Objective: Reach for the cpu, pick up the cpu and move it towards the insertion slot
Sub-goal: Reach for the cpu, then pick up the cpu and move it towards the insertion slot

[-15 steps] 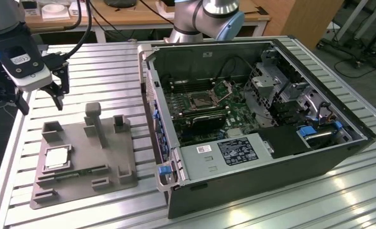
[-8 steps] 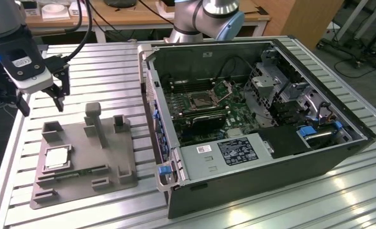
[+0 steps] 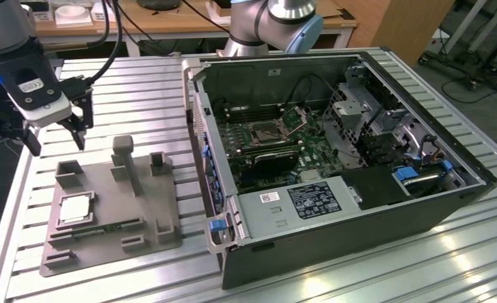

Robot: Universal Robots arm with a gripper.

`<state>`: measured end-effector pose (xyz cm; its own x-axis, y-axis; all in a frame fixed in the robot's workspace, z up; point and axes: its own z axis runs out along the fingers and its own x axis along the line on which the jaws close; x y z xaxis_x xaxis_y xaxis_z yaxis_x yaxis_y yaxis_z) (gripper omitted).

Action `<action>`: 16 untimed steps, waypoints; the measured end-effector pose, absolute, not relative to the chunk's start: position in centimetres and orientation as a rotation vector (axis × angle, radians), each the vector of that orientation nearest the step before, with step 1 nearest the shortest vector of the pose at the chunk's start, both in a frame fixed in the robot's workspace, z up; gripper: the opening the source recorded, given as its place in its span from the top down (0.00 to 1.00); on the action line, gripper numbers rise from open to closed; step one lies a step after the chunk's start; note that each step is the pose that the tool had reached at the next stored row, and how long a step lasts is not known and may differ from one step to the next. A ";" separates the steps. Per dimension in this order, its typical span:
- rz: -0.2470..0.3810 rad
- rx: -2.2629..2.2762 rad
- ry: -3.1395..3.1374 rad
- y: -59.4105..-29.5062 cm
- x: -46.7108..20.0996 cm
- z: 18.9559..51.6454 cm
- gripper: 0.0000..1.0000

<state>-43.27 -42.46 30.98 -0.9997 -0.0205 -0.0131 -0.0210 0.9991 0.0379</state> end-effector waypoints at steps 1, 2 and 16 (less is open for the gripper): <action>0.060 -0.032 3.128 -42.5 -43.3 30.9 0.35; 0.060 -0.032 3.128 -42.5 -43.3 30.9 0.35; 0.060 -0.033 3.128 -42.5 -43.3 30.5 0.35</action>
<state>-43.27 -42.49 30.52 -0.9997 -0.0205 -0.0131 -0.0210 0.9991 0.0380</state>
